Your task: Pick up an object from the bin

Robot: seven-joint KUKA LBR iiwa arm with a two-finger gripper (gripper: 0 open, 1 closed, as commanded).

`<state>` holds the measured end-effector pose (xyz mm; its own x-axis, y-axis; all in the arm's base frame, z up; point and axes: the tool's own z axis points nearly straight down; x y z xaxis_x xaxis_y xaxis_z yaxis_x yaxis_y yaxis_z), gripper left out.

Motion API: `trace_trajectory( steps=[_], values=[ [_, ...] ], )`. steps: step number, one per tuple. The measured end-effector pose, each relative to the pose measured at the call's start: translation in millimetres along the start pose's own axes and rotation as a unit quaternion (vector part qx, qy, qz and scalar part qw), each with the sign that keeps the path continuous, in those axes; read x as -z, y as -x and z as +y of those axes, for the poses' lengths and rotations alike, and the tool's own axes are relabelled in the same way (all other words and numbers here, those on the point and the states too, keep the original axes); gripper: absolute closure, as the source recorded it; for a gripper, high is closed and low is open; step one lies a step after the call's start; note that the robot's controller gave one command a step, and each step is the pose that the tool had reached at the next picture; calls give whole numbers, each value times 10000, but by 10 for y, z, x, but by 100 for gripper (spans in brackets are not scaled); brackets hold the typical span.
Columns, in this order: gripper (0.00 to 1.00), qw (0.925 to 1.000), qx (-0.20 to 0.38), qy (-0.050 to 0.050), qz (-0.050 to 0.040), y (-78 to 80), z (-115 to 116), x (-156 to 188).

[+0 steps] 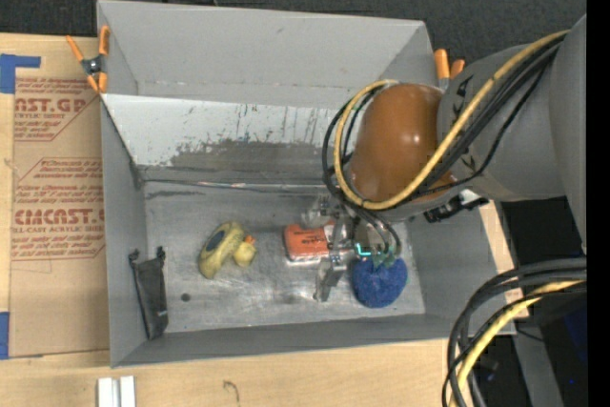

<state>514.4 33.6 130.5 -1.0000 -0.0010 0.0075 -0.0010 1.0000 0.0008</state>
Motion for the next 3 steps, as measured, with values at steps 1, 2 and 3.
trace_trajectory(
  steps=[1, 2, 3],
  values=[
    [0, 10000, -3, 2, -38, 20, -1, 41],
    [0, 9997, -247, 6, -72, 351, -237, -484],
    [0, 9996, -284, 20, -25, 490, -303, -697]
  ],
)
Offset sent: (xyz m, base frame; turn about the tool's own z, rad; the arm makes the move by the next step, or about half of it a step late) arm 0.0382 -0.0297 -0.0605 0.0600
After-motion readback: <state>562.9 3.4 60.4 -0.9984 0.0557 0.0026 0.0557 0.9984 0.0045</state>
